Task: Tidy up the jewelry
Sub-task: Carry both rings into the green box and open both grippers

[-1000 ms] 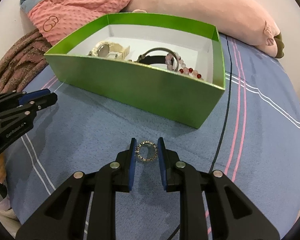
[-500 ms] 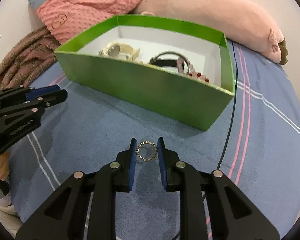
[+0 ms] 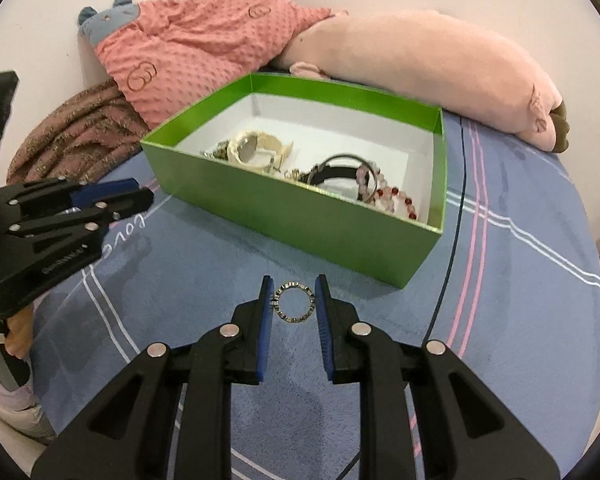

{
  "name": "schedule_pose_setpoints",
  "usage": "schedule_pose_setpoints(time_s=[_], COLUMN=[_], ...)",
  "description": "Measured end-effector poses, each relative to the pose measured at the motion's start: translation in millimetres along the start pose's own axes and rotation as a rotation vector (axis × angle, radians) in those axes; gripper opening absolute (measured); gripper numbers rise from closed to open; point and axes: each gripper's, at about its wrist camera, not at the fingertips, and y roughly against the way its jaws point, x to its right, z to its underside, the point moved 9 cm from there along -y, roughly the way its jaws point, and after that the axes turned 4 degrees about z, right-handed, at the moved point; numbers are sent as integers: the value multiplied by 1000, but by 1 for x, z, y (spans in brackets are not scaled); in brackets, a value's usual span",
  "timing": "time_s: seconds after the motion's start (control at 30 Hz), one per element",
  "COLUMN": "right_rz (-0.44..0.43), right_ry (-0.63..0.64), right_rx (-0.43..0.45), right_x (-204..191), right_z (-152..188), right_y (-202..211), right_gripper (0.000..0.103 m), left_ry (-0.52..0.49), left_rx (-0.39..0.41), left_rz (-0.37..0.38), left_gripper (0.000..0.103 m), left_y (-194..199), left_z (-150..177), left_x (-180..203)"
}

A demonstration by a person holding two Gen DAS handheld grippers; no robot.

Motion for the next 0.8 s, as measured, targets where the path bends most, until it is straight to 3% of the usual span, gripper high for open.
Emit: schedule_pose_setpoints(time_s=[0.17, 0.3, 0.43, 0.6, 0.8], right_rz=[17, 15, 46, 36, 17], right_ry=[-2, -41, -56, -145, -197], right_rx=[-21, 32, 73, -5, -43], right_x=[-1, 9, 21, 38, 38], right_z=[2, -22, -66, -95, -92], right_y=[-6, 21, 41, -6, -50], right_gripper=[21, 21, 21, 21, 21], left_ry=[3, -20, -23, 7, 51], left_rx=[-24, 2, 15, -75, -129], left_rz=[4, 13, 37, 78, 125], left_gripper=[19, 19, 19, 19, 19], left_y=[-2, 20, 28, -28, -73], left_z=[0, -27, -75, -103, -93], left_x=[-2, -7, -11, -9, -10])
